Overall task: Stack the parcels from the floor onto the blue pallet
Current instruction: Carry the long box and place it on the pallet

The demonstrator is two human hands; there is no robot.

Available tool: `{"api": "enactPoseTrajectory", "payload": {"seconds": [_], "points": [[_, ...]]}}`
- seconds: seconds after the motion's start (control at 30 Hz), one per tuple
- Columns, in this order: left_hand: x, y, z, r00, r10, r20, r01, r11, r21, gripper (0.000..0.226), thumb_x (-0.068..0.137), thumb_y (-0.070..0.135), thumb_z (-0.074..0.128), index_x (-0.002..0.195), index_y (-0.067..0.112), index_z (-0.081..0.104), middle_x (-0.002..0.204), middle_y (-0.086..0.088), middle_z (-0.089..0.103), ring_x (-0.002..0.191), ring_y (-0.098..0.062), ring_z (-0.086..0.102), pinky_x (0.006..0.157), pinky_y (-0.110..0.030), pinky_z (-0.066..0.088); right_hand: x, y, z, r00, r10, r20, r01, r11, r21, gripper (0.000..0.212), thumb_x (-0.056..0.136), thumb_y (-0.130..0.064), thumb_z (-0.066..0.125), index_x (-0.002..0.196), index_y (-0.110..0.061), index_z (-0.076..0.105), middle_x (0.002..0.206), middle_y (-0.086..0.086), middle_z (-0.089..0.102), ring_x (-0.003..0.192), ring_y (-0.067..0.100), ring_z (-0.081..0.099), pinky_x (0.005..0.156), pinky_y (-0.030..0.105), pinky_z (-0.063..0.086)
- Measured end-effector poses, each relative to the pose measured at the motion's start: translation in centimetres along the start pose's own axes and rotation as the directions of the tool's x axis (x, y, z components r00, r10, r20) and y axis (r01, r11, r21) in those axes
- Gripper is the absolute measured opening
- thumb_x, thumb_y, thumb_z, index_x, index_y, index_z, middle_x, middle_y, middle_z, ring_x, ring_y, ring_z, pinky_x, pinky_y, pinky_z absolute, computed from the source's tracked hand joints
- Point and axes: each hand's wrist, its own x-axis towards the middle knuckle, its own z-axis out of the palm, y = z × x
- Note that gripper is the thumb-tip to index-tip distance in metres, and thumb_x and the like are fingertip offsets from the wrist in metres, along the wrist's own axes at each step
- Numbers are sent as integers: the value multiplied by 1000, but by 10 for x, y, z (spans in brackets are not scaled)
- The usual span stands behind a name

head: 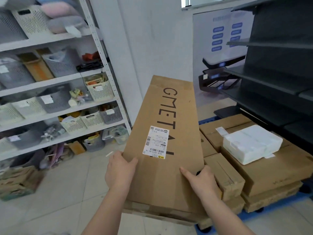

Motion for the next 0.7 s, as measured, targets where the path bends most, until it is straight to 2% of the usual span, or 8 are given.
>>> {"api": "enactPoseTrajectory", "payload": {"seconds": [0.27,0.4,0.53,0.7], "points": [[160,25,73,988,80,134,-82,997,10,44,80,45,61,113,17,52,118,-5,59,109,-29,58,81,-36,44,120,-43,80,991,76,-113,-80,997,-23,69,65,-56,75,108,-9,48,111,8,59,102,28,57,82,41,51],[246,41,102,965,154,214,-161,987,18,41,80,44,59,111,18,52,116,-3,57,104,-28,59,74,-33,43,173,-74,125,971,157,-181,-166,985,-38,70,66,-58,73,108,-8,46,113,10,58,98,29,59,81,44,52],[324,62,136,924,239,298,-256,966,21,46,82,44,59,118,17,51,118,-4,54,104,-27,58,71,-30,40,219,-101,158,938,222,-266,-239,970,-34,72,66,-59,73,110,-8,48,115,11,58,100,30,59,82,43,53],[390,101,195,843,307,443,-324,945,-39,47,81,43,62,119,18,52,117,-3,58,102,-24,59,74,-33,44,276,-115,173,877,334,-346,-350,937,18,82,58,-63,76,110,-7,46,115,9,58,103,29,59,80,42,52]]}}
